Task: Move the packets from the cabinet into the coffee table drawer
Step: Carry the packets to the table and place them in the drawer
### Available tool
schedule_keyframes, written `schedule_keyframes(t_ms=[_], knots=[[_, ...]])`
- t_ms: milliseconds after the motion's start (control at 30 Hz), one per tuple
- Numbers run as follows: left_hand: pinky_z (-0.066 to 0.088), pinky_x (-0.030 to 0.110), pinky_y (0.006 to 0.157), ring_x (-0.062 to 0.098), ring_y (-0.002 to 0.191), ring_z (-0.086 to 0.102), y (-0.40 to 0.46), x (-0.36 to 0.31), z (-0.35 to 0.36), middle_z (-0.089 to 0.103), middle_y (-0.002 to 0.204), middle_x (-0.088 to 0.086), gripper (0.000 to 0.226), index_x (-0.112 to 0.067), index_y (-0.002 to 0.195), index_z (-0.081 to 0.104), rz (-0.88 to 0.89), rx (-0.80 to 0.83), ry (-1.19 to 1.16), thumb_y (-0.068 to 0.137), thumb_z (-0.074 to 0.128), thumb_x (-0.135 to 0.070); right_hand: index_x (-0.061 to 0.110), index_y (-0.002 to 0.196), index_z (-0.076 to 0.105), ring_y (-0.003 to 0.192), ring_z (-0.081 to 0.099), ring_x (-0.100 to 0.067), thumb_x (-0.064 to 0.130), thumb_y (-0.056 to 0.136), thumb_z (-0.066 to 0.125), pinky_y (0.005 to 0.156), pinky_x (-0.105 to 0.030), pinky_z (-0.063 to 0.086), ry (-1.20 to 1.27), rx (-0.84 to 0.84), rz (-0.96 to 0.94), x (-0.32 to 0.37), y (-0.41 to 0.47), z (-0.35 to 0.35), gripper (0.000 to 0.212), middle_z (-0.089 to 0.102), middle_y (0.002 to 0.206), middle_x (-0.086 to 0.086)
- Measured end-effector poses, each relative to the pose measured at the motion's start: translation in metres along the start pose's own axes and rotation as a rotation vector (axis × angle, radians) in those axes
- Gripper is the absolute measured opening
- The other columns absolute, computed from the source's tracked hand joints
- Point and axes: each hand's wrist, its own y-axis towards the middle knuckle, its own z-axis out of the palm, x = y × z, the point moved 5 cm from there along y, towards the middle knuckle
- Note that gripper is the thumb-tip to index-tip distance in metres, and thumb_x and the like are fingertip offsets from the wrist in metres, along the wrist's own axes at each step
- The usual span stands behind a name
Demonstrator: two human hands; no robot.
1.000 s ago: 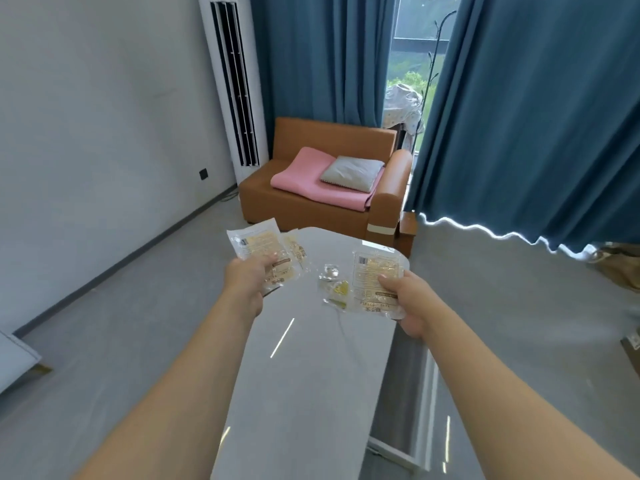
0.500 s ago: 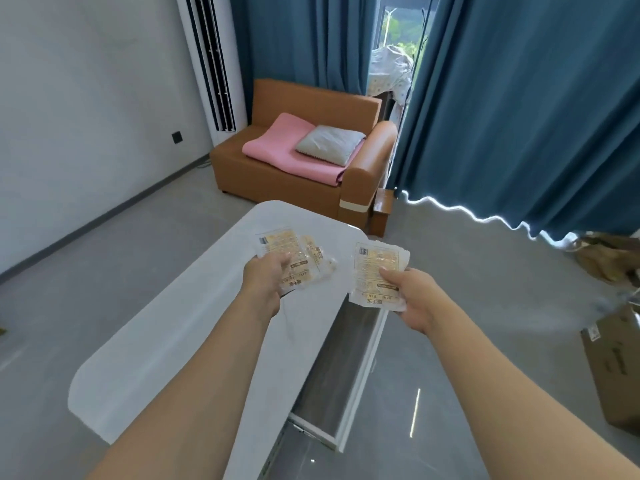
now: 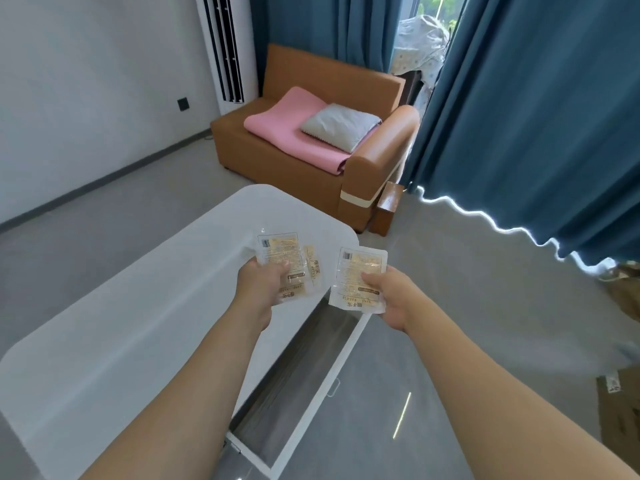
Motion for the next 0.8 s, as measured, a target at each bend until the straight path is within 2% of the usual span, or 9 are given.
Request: schedule_keyframes(t_ms=[67,133,233,300,367,467,567,700,800], knots=[[0.056,0.047,0.090,0.024,0.100,0.069,0.024,0.018,0.015,0.070,0.112,0.002,0.023,-0.021,0.115,0.063,0.016,-0.015,0.025,0.094,0.064,-0.012,0.022,0.111,0.061,0.088,0.072,-0.024,0.004,0.093,0.058,0.062,-0.039,0.060,-0.082,0.007,-0.019,0.000,0.036,-0.008,0.026,0.075,0.099,-0.003],[0.059,0.038,0.079,0.021,0.098,0.069,0.054,0.042,0.033,0.071,0.109,0.000,0.020,-0.023,0.111,0.065,0.031,-0.025,0.015,0.094,0.064,-0.012,0.023,0.108,0.060,0.086,0.071,-0.022,0.004,0.094,0.057,0.059,-0.037,0.059,-0.169,-0.012,-0.027,-0.002,0.079,-0.019,0.024,0.073,0.098,-0.002],[0.052,0.020,0.054,0.010,0.081,0.070,0.093,0.102,0.053,0.072,0.094,-0.008,0.019,-0.029,0.094,0.065,0.010,-0.058,0.050,0.093,0.064,-0.010,0.022,0.113,0.056,0.092,0.068,-0.024,0.004,0.095,0.054,0.074,-0.043,0.058,-0.326,-0.001,0.005,-0.027,0.151,-0.037,0.024,0.070,0.105,-0.004],[0.054,0.021,0.056,0.010,0.075,0.072,0.123,0.148,0.067,0.074,0.085,-0.009,0.018,-0.027,0.095,0.067,0.009,-0.069,0.086,0.091,0.065,-0.009,0.018,0.119,0.053,0.097,0.067,-0.027,0.004,0.095,0.052,0.085,-0.048,0.056,-0.432,0.022,0.007,-0.047,0.206,-0.048,0.028,0.068,0.110,-0.006],[0.056,0.025,0.065,0.008,0.076,0.073,0.159,0.202,0.083,0.076,0.083,-0.012,0.020,-0.027,0.096,0.069,0.023,-0.049,0.138,0.089,0.065,-0.008,0.015,0.120,0.052,0.101,0.066,-0.027,0.002,0.094,0.052,0.088,-0.047,0.055,-0.527,0.028,-0.016,-0.071,0.263,-0.059,0.028,0.067,0.113,-0.007],[0.053,0.018,0.058,0.002,0.073,0.072,0.206,0.287,0.106,0.075,0.083,-0.020,0.024,-0.030,0.095,0.070,0.053,-0.013,0.187,0.089,0.063,-0.008,0.015,0.116,0.049,0.101,0.063,-0.027,0.000,0.094,0.051,0.077,-0.038,0.054,-0.637,0.041,-0.035,-0.122,0.344,-0.072,0.027,0.064,0.111,-0.006],[0.049,0.013,0.050,0.002,0.068,0.071,0.250,0.372,0.113,0.075,0.080,-0.018,0.025,-0.029,0.093,0.070,0.037,-0.007,0.202,0.088,0.061,-0.006,0.015,0.118,0.048,0.098,0.062,-0.025,-0.002,0.094,0.046,0.068,-0.033,0.053,-0.741,0.082,-0.052,-0.182,0.417,-0.079,0.030,0.062,0.106,-0.004],[0.053,0.021,0.054,0.011,0.070,0.073,0.305,0.455,0.107,0.076,0.081,-0.008,0.027,-0.027,0.090,0.072,-0.005,-0.028,0.220,0.086,0.059,-0.004,0.010,0.122,0.050,0.105,0.063,-0.028,0.003,0.094,0.039,0.087,-0.047,0.056,-0.972,0.163,-0.075,-0.244,0.488,-0.077,0.031,0.062,0.117,-0.012],[0.058,0.029,0.060,0.015,0.074,0.074,0.341,0.502,0.096,0.077,0.082,-0.003,0.021,-0.021,0.096,0.072,-0.064,-0.075,0.223,0.088,0.063,-0.005,0.012,0.123,0.047,0.091,0.061,-0.020,0.006,0.092,0.036,0.083,-0.037,0.055,-1.166,0.180,-0.152,-0.272,0.523,-0.070,0.033,0.059,0.111,-0.010]])
